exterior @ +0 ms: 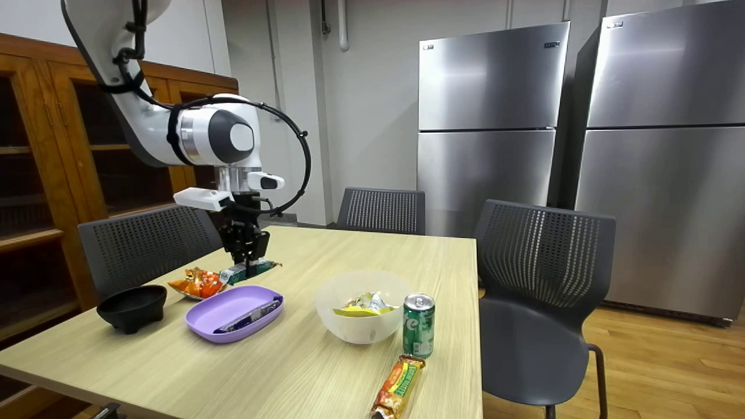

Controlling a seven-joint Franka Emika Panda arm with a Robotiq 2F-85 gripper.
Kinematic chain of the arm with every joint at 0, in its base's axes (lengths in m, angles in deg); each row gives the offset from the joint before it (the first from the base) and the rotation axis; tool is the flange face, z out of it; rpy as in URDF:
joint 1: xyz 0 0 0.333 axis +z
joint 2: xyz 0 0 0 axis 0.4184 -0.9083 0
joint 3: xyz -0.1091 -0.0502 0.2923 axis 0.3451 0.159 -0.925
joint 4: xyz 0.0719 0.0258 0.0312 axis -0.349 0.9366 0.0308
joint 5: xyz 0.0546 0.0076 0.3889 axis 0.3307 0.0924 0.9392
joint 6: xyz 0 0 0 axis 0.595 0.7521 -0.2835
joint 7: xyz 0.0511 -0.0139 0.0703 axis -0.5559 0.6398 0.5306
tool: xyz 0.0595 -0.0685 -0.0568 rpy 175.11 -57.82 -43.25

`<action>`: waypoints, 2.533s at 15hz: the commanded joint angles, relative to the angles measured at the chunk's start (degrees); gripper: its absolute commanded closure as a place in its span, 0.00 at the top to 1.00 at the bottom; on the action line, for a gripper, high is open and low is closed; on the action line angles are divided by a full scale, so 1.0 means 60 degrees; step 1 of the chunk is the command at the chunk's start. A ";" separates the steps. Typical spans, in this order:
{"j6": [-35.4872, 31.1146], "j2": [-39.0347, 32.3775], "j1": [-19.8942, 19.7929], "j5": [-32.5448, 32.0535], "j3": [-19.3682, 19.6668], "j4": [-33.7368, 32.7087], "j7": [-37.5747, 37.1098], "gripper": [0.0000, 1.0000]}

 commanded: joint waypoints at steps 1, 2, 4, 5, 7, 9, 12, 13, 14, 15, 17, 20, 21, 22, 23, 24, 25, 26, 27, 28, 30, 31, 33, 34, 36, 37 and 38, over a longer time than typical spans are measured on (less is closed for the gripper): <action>-0.0242 -0.0428 0.0146 -0.0250 0.0021 -0.0186 -0.0314 0.12; -0.0276 -0.0550 0.0176 -0.0260 0.0052 -0.0217 -0.0328 0.12; -0.0378 -0.0793 0.0261 -0.0319 0.0123 -0.0275 -0.0400 0.12; -0.0364 -0.0893 0.0286 -0.0321 0.0136 -0.0320 -0.0392 0.12; -0.0417 -0.1047 0.0370 -0.0387 0.0190 -0.0371 -0.0439 0.12; -0.0433 -0.1205 0.0469 -0.0466 0.0231 -0.0443 -0.0520 0.12; -0.0446 -0.1382 0.0663 -0.0671 0.0341 -0.0513 -0.0697 0.12; -0.0458 -0.1410 0.0712 -0.0711 0.0368 -0.0510 -0.0730 0.12; -0.0491 -0.1401 0.0746 -0.0739 0.0390 -0.0468 -0.0747 0.12; -0.0559 -0.1361 0.0766 -0.0744 0.0397 -0.0393 -0.0738 0.12; -0.0642 -0.1341 0.0820 -0.0775 0.0429 -0.0349 -0.0739 0.12; -0.0662 -0.1349 0.0851 -0.0801 0.0451 -0.0375 -0.0749 0.12; -0.0676 -0.1352 0.0879 -0.0834 0.0464 -0.0373 -0.0770 0.12; -0.0643 -0.1361 0.0901 -0.0842 0.0467 -0.0387 -0.0796 0.12; -0.0585 -0.1363 0.0914 -0.0830 0.0462 -0.0400 -0.0822 0.62; -0.0563 -0.1362 0.0930 -0.0817 0.0462 -0.0404 -0.0853 0.63; -0.0573 -0.1350 0.0946 -0.0820 0.0463 -0.0390 -0.0870 0.70; -0.0582 -0.1333 0.0958 -0.0817 0.0463 -0.0375 -0.0893 0.77; -0.0532 -0.1275 0.0919 -0.0762 0.0425 -0.0342 -0.0839 0.85; -0.0563 -0.1222 0.0889 -0.0731 0.0409 -0.0295 -0.0800 0.92; -0.0543 -0.1105 0.0824 -0.0664 0.0394 -0.0199 -0.0754 1.00; -0.0523 -0.1003 0.0781 -0.0633 0.0396 -0.0120 -0.0721 1.00; -0.0292 -0.0775 0.0796 -0.0665 0.0543 0.0005 -0.0906 1.00; -0.0059 -0.0583 0.0673 -0.0599 0.0519 0.0124 -0.0744 1.00; 0.0051 -0.0176 0.0470 -0.0586 0.0531 0.0461 -0.0460 1.00; 0.0169 0.0040 0.0328 -0.0603 0.0512 0.0651 -0.0225 1.00; 0.0255 0.0240 0.0227 -0.0648 0.0517 0.0815 -0.0110 1.00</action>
